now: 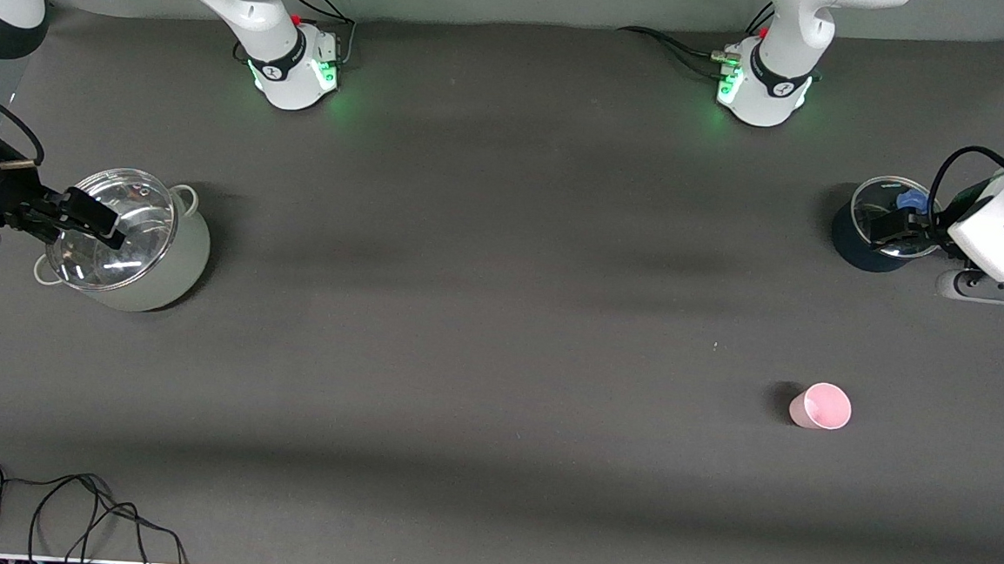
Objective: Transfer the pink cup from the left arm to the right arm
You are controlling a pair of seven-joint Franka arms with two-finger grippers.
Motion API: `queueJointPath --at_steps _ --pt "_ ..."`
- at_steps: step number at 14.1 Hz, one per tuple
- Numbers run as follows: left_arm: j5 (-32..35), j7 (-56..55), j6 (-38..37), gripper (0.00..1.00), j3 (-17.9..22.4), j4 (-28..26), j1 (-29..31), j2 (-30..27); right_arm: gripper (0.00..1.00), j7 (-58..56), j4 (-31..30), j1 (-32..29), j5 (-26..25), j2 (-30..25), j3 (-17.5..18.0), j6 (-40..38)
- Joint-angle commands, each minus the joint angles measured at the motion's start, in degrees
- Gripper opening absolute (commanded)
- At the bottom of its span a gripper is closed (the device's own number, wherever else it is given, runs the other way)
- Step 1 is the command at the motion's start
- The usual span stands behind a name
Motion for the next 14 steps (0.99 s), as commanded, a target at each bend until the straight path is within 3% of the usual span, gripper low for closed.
queueJointPath --at_steps 1,14 --pt "0.1 0.6 -0.2 1.00 0.4 1.6 -0.7 0.7 1.00 0.0 -1.9 0.0 1.4 -1.9 -0.2 -0.1" --pt "0.2 1.0 0.2 1.00 0.4 2.6 -0.5 1.6 1.00 0.6 -1.1 0.0 1.5 -1.1 -0.2 0.0"
